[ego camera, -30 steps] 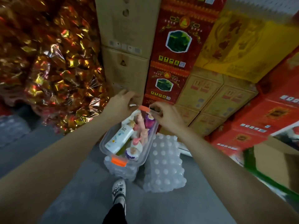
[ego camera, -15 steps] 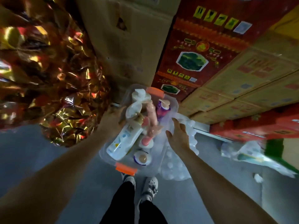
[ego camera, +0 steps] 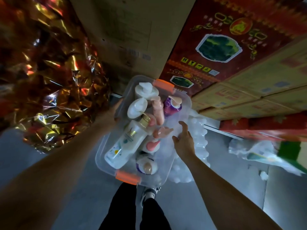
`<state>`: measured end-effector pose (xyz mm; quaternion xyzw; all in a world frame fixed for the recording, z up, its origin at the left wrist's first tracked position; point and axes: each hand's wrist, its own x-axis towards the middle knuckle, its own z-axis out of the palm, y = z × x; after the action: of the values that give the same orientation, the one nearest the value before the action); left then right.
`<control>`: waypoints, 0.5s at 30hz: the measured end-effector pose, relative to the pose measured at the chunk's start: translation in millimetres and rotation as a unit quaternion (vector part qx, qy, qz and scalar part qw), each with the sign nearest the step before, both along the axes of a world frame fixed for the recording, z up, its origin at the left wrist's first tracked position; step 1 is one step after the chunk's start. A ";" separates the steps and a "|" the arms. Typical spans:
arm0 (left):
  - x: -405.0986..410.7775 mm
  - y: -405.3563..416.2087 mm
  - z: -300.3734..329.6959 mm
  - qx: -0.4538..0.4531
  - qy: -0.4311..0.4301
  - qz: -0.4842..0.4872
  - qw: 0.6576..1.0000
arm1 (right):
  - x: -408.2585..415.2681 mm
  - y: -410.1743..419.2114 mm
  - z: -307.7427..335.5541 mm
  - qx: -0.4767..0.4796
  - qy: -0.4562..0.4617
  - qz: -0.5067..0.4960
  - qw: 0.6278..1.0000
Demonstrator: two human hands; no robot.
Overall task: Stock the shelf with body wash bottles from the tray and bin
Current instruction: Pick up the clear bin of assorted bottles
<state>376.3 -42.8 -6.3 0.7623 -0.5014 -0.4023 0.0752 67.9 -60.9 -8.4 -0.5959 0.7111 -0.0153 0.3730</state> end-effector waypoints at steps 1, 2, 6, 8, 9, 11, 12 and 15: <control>-0.5 -0.2 -1.4 0.001 -0.005 -0.005 1.000 | -0.3 -0.2 -1.6 -0.002 -0.002 0.000 1.000; -2.1 0.0 -2.3 -0.001 -0.011 -0.005 1.000 | -1.0 -0.1 -3.2 -0.004 -0.002 -0.001 1.000; -12.3 16.0 -2.1 -0.028 -0.039 0.001 0.999 | -6.2 4.1 -3.6 -0.005 -0.005 0.004 1.000; -16.1 33.9 -2.2 -0.019 -0.031 0.018 0.999 | -9.9 6.7 2.1 -0.003 -0.001 0.024 1.000; -18.4 44.9 -1.9 -0.013 -0.045 0.019 0.999 | -12.6 8.2 6.1 -0.002 0.002 0.037 0.999; -26.0 69.5 0.1 -0.012 -0.082 0.019 0.996 | -18.9 10.6 14.4 -0.003 0.008 0.067 0.998; -31.4 82.8 3.7 -0.019 -0.085 0.027 0.996 | -21.7 12.0 19.0 -0.006 0.012 0.086 0.996; -48.9 121.5 18.9 -0.023 -0.036 0.072 0.997 | -28.3 19.0 33.4 -0.010 0.028 0.139 0.990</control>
<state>327.4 78.8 12.6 0.8083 -0.4570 -0.3566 0.1032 39.6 -41.8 25.0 -0.6927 0.6315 0.0461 0.3452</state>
